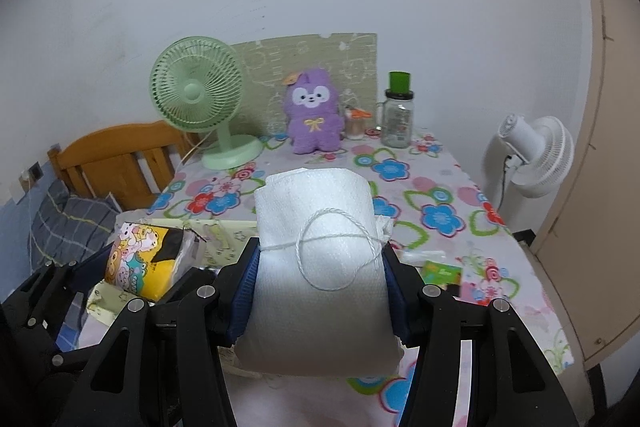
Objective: Organize soft objects
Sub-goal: 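Carry the yellow pack and white cloth bag toward the yellow box with both tools, then open both tools to drop the yellow pack and white bag into the box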
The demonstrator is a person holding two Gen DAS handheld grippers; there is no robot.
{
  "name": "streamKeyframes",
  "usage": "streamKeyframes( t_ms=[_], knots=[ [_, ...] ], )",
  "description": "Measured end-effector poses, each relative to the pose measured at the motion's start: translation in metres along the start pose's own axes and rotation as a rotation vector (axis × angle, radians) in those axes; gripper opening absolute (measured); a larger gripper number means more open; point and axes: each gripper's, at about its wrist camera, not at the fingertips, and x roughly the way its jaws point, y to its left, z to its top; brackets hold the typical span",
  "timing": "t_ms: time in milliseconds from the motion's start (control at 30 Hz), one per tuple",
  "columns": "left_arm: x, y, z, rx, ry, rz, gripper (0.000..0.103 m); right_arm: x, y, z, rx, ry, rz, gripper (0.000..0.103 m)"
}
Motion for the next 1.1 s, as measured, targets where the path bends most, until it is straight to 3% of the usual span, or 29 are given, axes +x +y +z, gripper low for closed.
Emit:
streamKeyframes(
  t_ms=[467,867,1100],
  knots=[
    [0.037,0.044,-0.012,-0.013,0.071,0.029,0.075,0.043,0.050,-0.004,-0.039,0.052,0.060,0.058],
    [0.062,0.066,-0.017,-0.030,0.129,0.040,0.076,0.078,0.070,-0.006,-0.027,0.099,0.111,0.058],
    [0.064,0.071,-0.016,-0.042,0.133,0.031,0.090,0.090,0.080,-0.010,-0.054,0.129,0.167,0.062]
  ],
)
